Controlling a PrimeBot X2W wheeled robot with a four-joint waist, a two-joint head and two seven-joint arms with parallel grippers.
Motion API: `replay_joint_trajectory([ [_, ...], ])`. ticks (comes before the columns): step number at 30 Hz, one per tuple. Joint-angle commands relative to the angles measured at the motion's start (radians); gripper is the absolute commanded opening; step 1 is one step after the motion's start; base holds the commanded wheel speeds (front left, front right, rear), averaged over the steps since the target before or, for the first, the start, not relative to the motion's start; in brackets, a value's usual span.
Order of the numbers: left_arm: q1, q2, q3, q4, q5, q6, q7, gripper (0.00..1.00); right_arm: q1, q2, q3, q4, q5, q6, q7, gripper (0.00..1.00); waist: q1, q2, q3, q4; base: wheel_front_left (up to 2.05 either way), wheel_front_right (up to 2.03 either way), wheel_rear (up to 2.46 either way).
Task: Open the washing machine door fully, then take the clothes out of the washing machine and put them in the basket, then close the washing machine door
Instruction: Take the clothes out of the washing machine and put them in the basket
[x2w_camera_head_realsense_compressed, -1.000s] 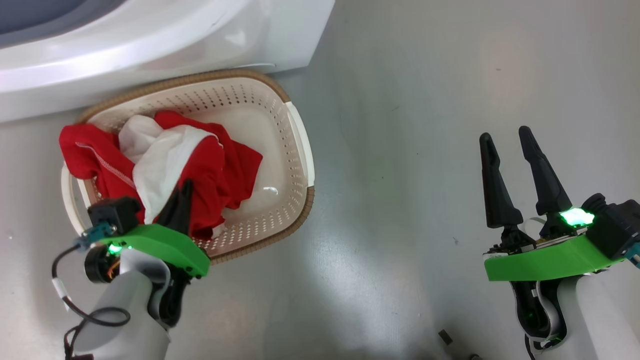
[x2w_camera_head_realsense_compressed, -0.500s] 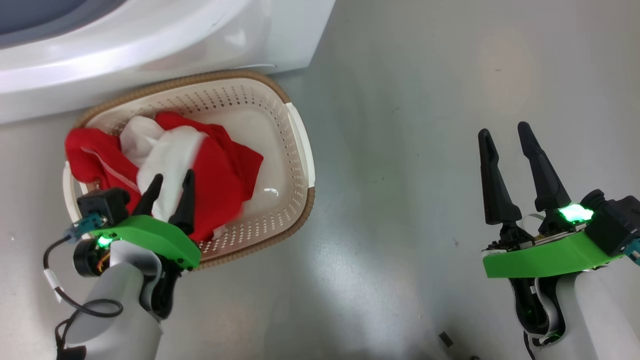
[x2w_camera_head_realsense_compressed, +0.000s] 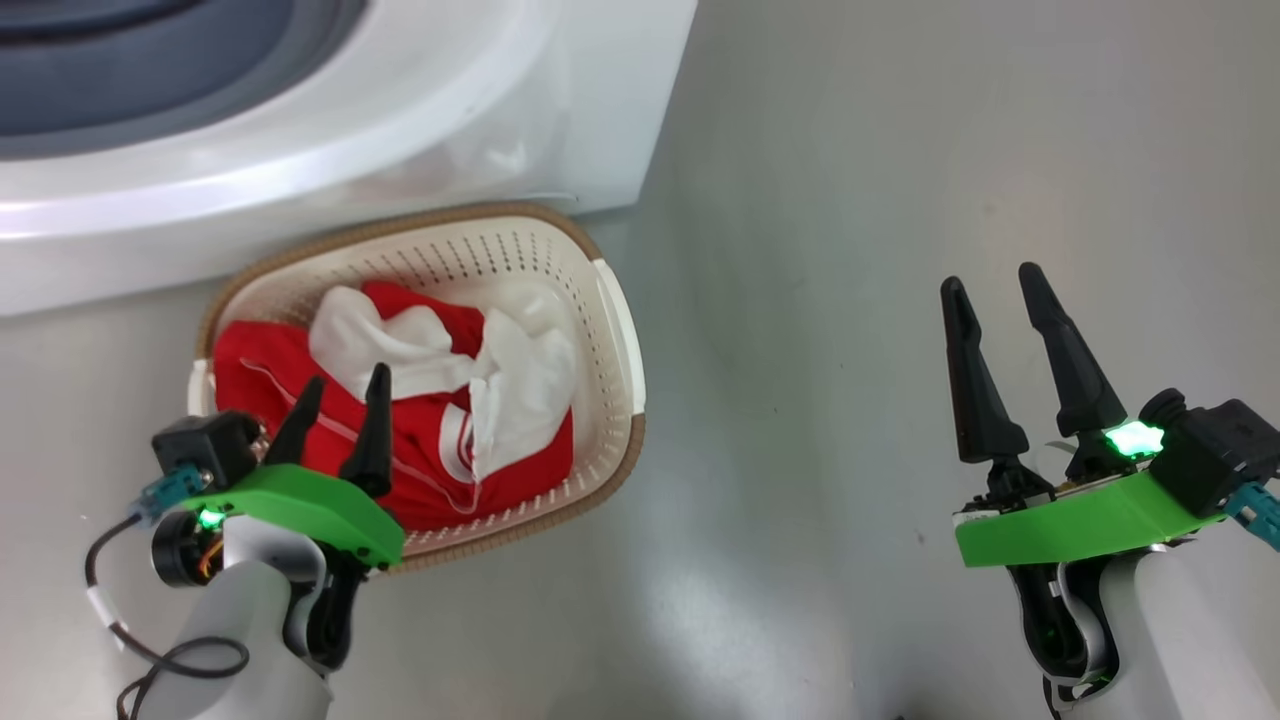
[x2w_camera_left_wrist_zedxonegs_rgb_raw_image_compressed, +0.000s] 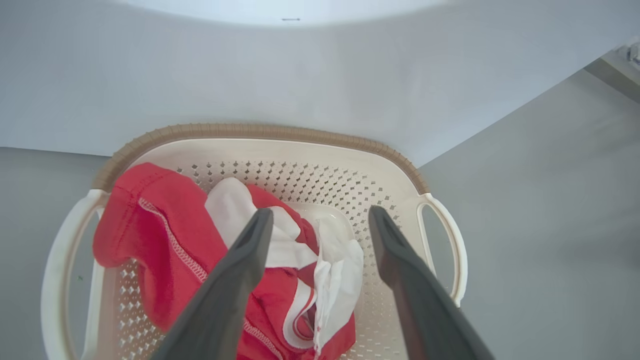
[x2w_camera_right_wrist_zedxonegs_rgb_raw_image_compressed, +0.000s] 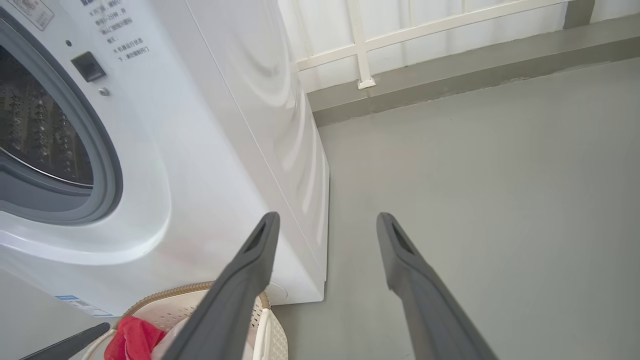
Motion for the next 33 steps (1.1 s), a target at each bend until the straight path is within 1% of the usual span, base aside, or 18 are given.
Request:
replay_joint_trajectory([
  [1,0.044,0.021,0.042,-0.032,0.017,-0.006,-0.008,1.00,0.033,-0.003,0.024,-0.014,-0.015,0.007,-0.006,1.00,0.0000,0.0000,-0.040,0.014,0.00,0.00,0.00],
  [10,0.119,0.014,0.119,-0.145,0.101,-0.006,-0.008,1.00,0.059,-0.003,0.024,0.003,-0.025,0.007,-0.006,1.00,0.0000,0.0000,-0.130,0.030,0.00,0.00,0.00],
  [15,0.164,0.005,0.162,-0.211,0.127,-0.006,-0.008,1.00,0.075,-0.003,0.020,0.013,-0.027,0.007,-0.006,1.00,0.0000,0.0000,-0.178,0.035,0.00,0.00,0.00],
  [33,0.327,-0.008,0.235,-0.471,0.279,-0.006,-0.008,1.00,0.150,-0.003,0.012,0.037,-0.037,0.007,-0.006,1.00,0.0000,0.0000,-0.324,0.052,0.00,0.00,0.00],
])
